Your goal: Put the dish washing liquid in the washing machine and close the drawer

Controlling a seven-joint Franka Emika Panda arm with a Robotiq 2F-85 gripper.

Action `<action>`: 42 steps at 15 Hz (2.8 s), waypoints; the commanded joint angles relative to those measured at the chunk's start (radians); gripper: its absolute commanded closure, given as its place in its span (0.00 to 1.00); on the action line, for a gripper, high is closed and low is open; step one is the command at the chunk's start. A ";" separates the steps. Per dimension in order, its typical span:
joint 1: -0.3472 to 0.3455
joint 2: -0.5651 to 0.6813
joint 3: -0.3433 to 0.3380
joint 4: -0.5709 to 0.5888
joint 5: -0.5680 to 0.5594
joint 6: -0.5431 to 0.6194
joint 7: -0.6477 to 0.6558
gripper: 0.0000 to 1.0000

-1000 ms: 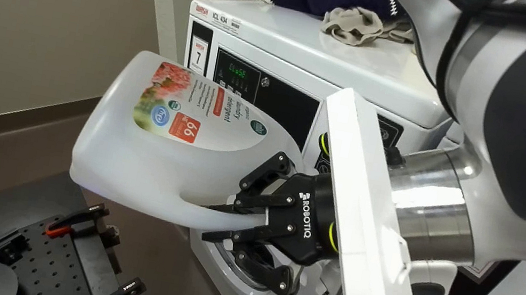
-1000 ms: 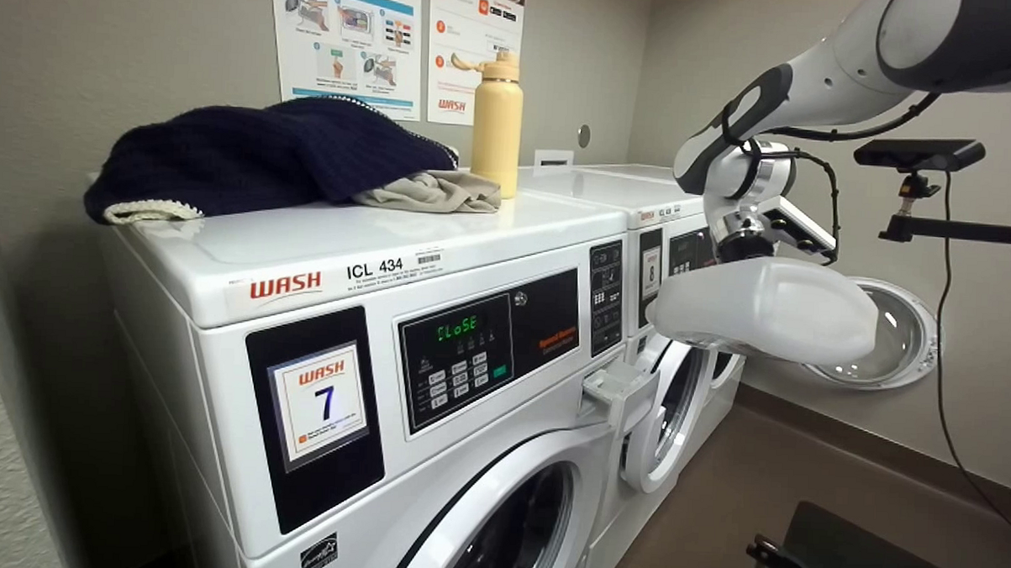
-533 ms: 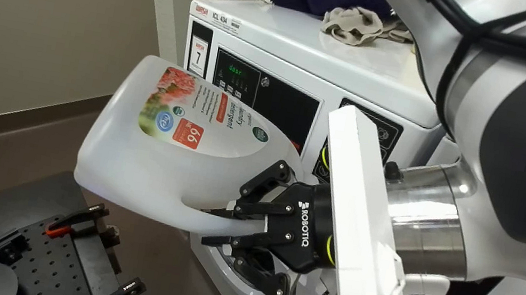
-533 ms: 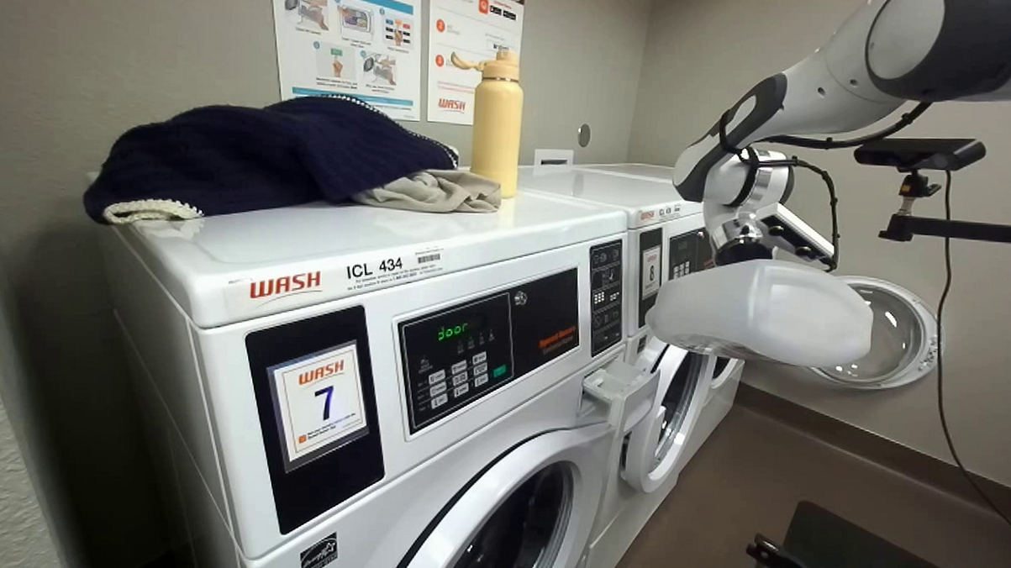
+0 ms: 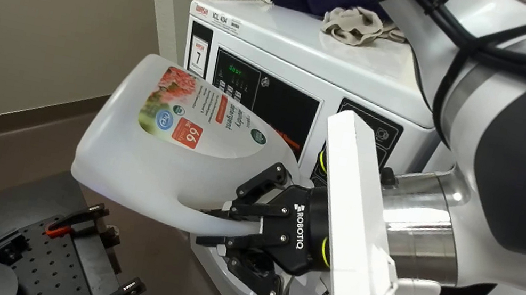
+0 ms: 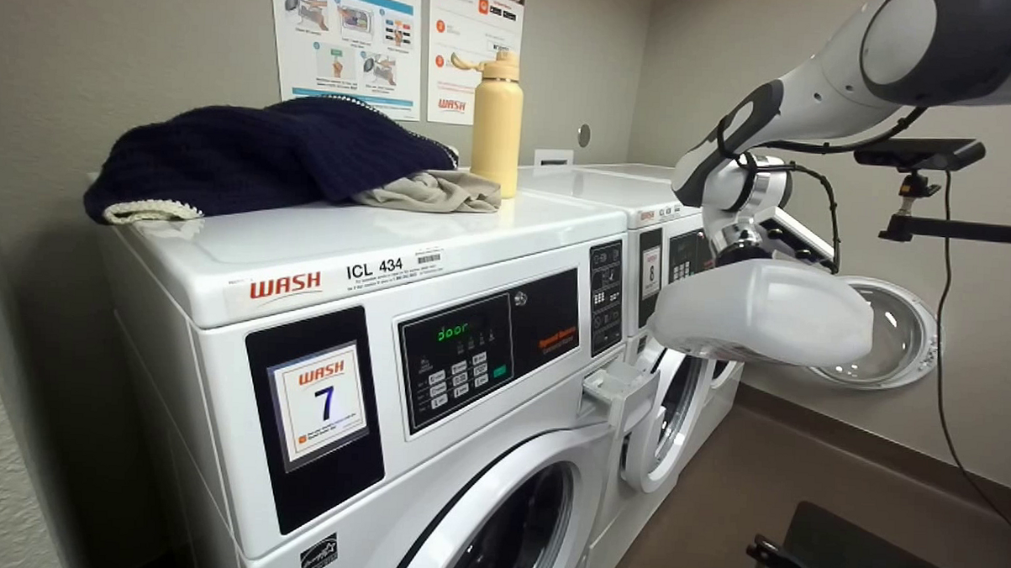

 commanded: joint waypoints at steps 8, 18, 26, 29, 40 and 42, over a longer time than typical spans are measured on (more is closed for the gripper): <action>-0.056 -0.001 0.006 0.026 0.035 -0.086 0.070 0.90; -0.075 0.004 0.012 0.026 0.073 -0.092 0.098 0.90; -0.001 -0.072 0.033 0.001 -0.032 -0.035 0.084 0.90; 0.043 -0.115 0.047 0.002 -0.082 -0.024 0.072 0.90; 0.181 -0.351 0.095 -0.026 -0.277 0.107 0.022 0.90; 0.204 -0.412 0.099 -0.028 -0.285 0.115 0.008 0.90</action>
